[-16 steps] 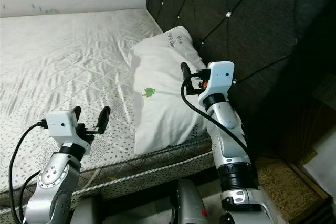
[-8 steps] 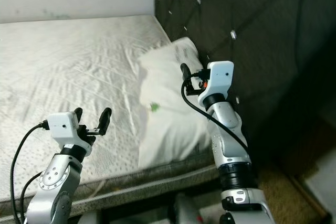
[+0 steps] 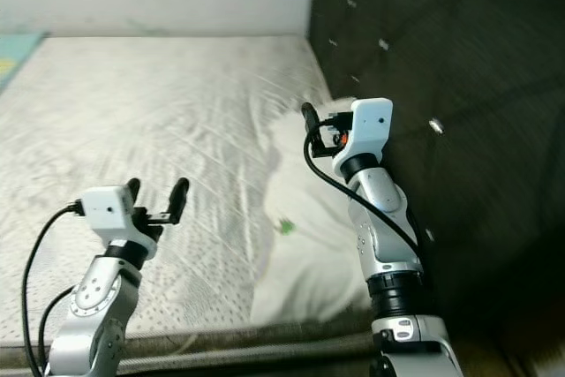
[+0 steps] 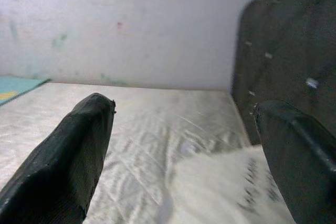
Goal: Clean up the room
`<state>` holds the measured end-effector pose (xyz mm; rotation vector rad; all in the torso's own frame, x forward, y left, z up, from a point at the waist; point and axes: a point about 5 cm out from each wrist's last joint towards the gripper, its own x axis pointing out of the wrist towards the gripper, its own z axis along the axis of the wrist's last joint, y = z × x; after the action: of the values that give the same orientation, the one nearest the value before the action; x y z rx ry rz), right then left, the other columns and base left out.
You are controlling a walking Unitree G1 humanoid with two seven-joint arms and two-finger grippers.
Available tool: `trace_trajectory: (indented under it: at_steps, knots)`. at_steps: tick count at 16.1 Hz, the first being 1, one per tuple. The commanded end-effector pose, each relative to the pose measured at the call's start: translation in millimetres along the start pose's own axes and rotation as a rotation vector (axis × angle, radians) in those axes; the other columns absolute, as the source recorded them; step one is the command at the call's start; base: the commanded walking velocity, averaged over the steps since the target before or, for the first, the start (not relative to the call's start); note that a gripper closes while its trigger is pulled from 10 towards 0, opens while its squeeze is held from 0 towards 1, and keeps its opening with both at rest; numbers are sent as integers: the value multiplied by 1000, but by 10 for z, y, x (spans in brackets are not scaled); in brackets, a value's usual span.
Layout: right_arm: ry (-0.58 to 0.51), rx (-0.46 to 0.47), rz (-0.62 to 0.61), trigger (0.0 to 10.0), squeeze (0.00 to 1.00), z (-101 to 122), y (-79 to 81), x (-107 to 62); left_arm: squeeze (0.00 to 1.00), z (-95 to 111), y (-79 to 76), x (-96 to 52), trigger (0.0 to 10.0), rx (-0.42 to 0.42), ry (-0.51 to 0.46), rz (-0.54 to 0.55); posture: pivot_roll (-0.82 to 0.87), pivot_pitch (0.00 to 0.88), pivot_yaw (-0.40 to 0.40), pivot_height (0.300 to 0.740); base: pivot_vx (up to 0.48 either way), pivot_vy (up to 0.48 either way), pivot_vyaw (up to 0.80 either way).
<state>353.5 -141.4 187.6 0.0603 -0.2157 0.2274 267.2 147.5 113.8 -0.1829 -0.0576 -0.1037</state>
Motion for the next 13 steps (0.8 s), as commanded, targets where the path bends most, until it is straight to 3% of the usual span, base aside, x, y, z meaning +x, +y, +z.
trace_trajectory:
  at_steps: [1, 6, 9, 12, 13]
  knots:
    - [4, 4, 16, 10000, 0, 8, 26, -9, 0, -16, 14, -13, 10000, 11, 7, 7, -102, 0, -52, 740, 0, 0, 0]
    - [36, -85, 149, 10000, 0, -27, 95, -2, 0, -26, 31, 4, 10000, 17, 12, 13, -105, 0, -43, 740, 0, 0, 0]
    - [111, -117, 121, 10000, 0, -97, -12, 71, 0, -29, 39, 18, 10000, 23, 14, 13, -105, 0, -34, 740, 0, 0, 0]
    - [194, -111, 141, 10000, 0, -297, 2, -60, 0, -31, 60, 5, 10000, 37, 12, 26, -99, 0, -30, 740, 0, 0, 0]
    - [284, -155, 136, 10000, 0, -495, 48, -196, 0, -18, 88, -25, 10000, 47, -8, 51, -100, 0, -22, 740, 0, 0, 0]
